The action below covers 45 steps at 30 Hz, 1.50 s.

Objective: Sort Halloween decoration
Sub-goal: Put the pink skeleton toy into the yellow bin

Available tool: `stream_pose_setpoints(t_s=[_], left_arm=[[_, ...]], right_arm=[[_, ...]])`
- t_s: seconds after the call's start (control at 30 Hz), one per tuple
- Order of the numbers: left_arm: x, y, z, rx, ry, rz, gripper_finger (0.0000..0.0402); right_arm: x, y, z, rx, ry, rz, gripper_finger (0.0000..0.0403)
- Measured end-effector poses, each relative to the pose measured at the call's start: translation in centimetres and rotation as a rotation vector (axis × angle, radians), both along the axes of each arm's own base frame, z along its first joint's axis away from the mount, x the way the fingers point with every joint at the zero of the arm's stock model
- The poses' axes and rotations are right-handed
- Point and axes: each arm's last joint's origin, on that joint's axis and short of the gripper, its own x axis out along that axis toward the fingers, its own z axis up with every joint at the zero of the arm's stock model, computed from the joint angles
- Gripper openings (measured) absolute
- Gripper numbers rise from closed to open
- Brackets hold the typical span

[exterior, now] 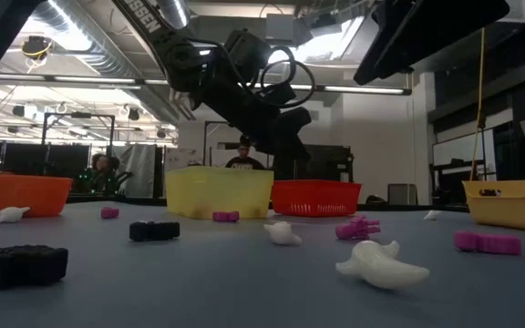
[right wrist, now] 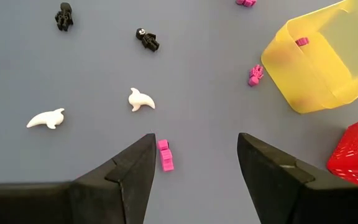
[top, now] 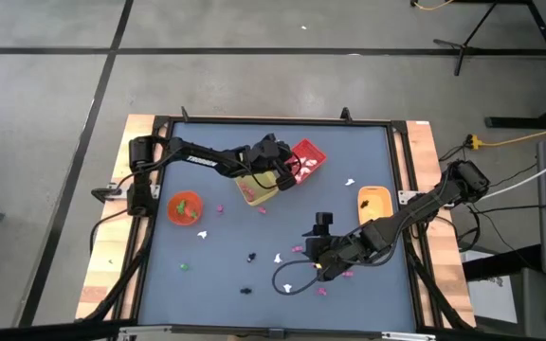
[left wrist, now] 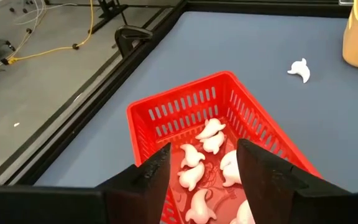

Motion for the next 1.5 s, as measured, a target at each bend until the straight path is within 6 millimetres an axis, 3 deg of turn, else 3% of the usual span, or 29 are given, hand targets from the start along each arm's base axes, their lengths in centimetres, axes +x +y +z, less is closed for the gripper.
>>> stream_pose_setpoints(t_s=[0.17, 0.43, 0.7, 0.93, 1.1, 1.33, 1.5], left_arm=[[0.1, -0.2, 0.0, 0.000, 0.000, -0.004, 0.0167], [0.2, -1.3, 0.5, 0.007, -0.006, -0.030, 0.0167], [-0.6, -2.9, 4.3, 0.058, -0.041, -0.081, 0.0167], [-2.8, -5.0, 9.3, 0.076, -0.087, -0.125, 0.0167], [-4.9, -6.9, 12.2, 0.071, -0.083, -0.168, 0.0167], [-8.0, -10.3, 14.0, 0.045, 0.021, -0.242, 0.0167], [-9.9, -13.1, 13.6, -0.035, 0.143, -0.296, 0.0167]], right_arm=[[0.2, 0.1, -0.4, -0.002, 0.004, 0.000, 0.0225], [1.7, 1.1, -3.0, 0.009, 0.026, 0.023, 0.0225], [2.7, 1.3, -6.6, -0.035, 0.119, 0.019, 0.0225], [3.6, 0.8, -9.2, -0.054, 0.186, 0.013, 0.0225], [4.2, -0.1, -10.0, -0.004, 0.235, 0.016, 0.0225], [4.7, -1.1, -10.1, 0.052, 0.259, 0.012, 0.0220], [4.9, -1.3, -10.2, 0.084, 0.272, 0.020, 0.0175]])
